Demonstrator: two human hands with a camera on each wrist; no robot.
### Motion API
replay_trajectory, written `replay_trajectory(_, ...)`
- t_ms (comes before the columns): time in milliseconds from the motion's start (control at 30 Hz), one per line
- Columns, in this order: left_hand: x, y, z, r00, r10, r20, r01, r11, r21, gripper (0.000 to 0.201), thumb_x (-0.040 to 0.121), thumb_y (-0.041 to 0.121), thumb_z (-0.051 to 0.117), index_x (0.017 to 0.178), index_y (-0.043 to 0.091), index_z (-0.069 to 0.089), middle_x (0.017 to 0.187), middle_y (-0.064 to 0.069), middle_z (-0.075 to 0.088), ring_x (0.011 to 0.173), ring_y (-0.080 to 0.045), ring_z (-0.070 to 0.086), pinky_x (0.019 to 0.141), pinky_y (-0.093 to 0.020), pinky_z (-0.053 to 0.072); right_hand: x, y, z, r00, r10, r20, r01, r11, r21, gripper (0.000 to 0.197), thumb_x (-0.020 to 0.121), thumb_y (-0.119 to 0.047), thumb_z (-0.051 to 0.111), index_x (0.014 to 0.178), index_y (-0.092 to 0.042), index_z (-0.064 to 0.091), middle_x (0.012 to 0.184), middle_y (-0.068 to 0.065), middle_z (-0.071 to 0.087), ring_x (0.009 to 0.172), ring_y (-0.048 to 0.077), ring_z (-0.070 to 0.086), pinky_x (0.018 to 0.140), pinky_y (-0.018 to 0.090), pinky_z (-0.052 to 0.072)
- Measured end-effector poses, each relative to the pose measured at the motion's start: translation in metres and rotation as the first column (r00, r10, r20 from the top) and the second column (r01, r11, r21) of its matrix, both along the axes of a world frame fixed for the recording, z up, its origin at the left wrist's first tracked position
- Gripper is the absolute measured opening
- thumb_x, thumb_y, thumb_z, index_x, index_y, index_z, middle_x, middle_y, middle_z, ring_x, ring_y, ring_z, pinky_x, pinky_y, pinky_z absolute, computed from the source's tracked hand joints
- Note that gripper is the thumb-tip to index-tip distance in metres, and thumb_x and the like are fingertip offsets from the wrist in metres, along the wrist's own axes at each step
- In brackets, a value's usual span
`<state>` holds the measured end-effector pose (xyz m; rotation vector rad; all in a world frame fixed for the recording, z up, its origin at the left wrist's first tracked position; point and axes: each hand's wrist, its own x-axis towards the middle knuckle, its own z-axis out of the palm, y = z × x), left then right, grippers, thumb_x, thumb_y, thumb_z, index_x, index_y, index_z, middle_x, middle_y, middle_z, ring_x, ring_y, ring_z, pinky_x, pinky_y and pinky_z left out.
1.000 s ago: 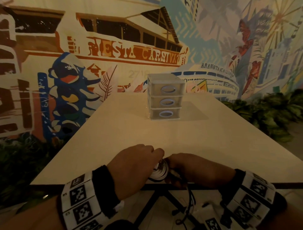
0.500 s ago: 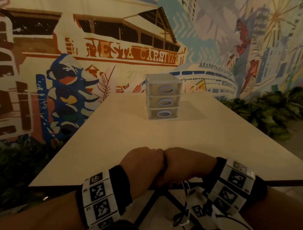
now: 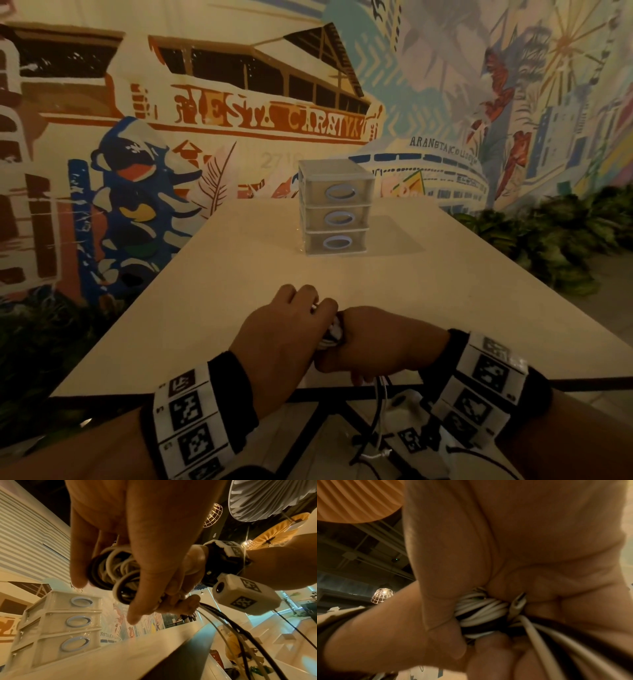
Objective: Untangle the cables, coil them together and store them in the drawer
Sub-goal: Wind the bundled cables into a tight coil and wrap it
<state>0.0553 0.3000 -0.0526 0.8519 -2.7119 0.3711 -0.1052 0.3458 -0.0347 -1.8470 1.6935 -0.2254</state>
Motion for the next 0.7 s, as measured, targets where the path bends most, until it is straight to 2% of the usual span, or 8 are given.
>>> replay_trajectory(100, -0.003, 0.005, 0.005, 0.995, 0.009, 0.095, -0.012, 0.999, 0.034, 0.047, 0.055, 0.013, 0.079, 0.097, 0.019, 0.057, 0.083, -0.001, 0.058, 0.064, -0.020, 0.052, 0.044, -0.028, 0.033, 0.005, -0.001, 0.001, 0.999, 0.024, 0.025, -0.025, 0.999, 0.047, 0.033, 0.095, -0.029, 0.062, 0.106, 0.001, 0.072, 0.093, 0.016, 0.075, 0.073, 0.021, 0.069, 0.069, 0.020, 0.054)
replay_trajectory(200, -0.006, 0.011, 0.010, 0.979, 0.067, 0.193, -0.071, 0.997, 0.014, 0.031, 0.090, 0.022, 0.054, 0.119, 0.021, 0.046, 0.110, -0.001, 0.054, 0.091, -0.021, 0.053, 0.065, -0.029, 0.032, 0.004, -0.004, 0.005, 0.997, -0.003, 0.081, -0.004, 0.996, 0.085, 0.017, 0.086, -0.025, 0.074, 0.090, -0.009, 0.076, 0.092, 0.003, 0.077, 0.086, 0.022, 0.077, 0.082, 0.029, 0.061)
replay_trajectory(267, -0.008, 0.013, 0.010, 0.979, 0.070, 0.192, -0.068, 0.998, -0.020, 0.029, 0.097, 0.028, 0.045, 0.125, 0.021, 0.042, 0.118, -0.001, 0.052, 0.099, -0.021, 0.052, 0.070, -0.028, 0.033, 0.000, -0.004, 0.014, 0.994, 0.011, 0.108, -0.025, 0.991, 0.129, 0.014, 0.082, -0.026, 0.080, 0.087, -0.013, 0.077, 0.088, -0.001, 0.078, 0.083, 0.015, 0.076, 0.084, 0.032, 0.060)
replay_trajectory(367, -0.013, 0.014, 0.014, 0.971, 0.089, 0.220, -0.084, 0.996, -0.033, 0.029, 0.098, 0.029, 0.043, 0.125, 0.017, 0.044, 0.119, -0.003, 0.053, 0.103, -0.023, 0.053, 0.073, -0.028, 0.033, 0.001, -0.004, 0.020, 0.988, 0.024, 0.151, -0.045, 0.990, 0.137, 0.018, 0.079, -0.024, 0.084, 0.092, -0.013, 0.078, 0.088, -0.001, 0.076, 0.075, 0.008, 0.073, 0.081, 0.035, 0.062)
replay_trajectory(500, -0.013, 0.013, 0.017, 0.949, 0.149, 0.278, -0.153, 0.988, -0.007, 0.020, 0.095, 0.020, 0.044, 0.114, 0.017, 0.048, 0.116, -0.004, 0.055, 0.101, -0.023, 0.054, 0.074, -0.028, 0.033, 0.011, -0.007, 0.007, 0.996, 0.002, 0.092, -0.008, 0.998, 0.057, 0.022, 0.084, -0.015, 0.079, 0.102, -0.002, 0.076, 0.088, 0.010, 0.073, 0.081, 0.022, 0.073, 0.075, 0.032, 0.063)
replay_trajectory(567, -0.010, 0.012, 0.013, 0.953, 0.143, 0.266, -0.157, 0.987, 0.030, 0.020, 0.092, 0.016, 0.045, 0.111, 0.019, 0.048, 0.115, -0.002, 0.055, 0.100, -0.020, 0.053, 0.075, -0.027, 0.034, 0.011, -0.005, 0.000, 0.999, 0.041, 0.031, -0.041, 0.999, -0.022, 0.018, 0.090, -0.019, 0.072, 0.093, -0.002, 0.076, 0.082, 0.012, 0.071, 0.068, 0.019, 0.066, 0.064, 0.019, 0.054)
replay_trajectory(633, -0.006, 0.010, 0.010, 0.972, 0.089, 0.218, -0.104, 0.993, 0.059, 0.027, 0.090, 0.016, 0.049, 0.117, 0.019, 0.047, 0.116, -0.002, 0.056, 0.101, -0.020, 0.055, 0.080, -0.029, 0.042, 0.008, -0.003, -0.006, 0.996, 0.081, -0.032, -0.084, 0.990, -0.109, 0.024, 0.092, -0.026, 0.068, 0.073, -0.011, 0.069, 0.071, 0.010, 0.065, 0.059, 0.017, 0.054, 0.059, 0.020, 0.043)
replay_trajectory(700, -0.001, 0.003, 0.009, 0.995, -0.016, 0.098, 0.006, 0.994, 0.106, 0.048, 0.088, 0.028, 0.055, 0.134, 0.018, 0.044, 0.118, -0.003, 0.061, 0.102, -0.023, 0.060, 0.085, -0.036, 0.051, 0.003, -0.002, -0.009, 0.998, 0.066, -0.012, -0.067, 0.989, -0.133, 0.025, 0.090, -0.031, 0.068, 0.077, -0.010, 0.069, 0.073, 0.012, 0.067, 0.061, 0.020, 0.056, 0.059, 0.024, 0.044)
